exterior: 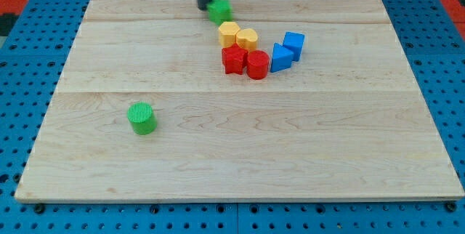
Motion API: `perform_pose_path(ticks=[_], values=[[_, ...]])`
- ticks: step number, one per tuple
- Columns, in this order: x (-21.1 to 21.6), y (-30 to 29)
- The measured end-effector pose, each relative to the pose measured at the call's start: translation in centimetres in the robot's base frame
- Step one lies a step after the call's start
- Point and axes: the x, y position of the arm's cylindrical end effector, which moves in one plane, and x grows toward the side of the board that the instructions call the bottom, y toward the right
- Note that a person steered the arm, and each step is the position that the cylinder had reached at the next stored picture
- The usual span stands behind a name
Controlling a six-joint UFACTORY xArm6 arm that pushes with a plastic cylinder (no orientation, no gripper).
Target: Slide the green circle towards center
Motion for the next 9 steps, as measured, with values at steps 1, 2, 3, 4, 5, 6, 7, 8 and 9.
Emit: perform_pose_path(ticks=[1,2,3,4,5,6,7,8,9], values=[[1.6,5.7],[1.6,5.7],[2.0,5.7],[-3.2,3.2],[-7.3,-2.5],[-4.5,-15.6],[6.5,-17.1],[15.7,-11.2],[24.1,-5.7]])
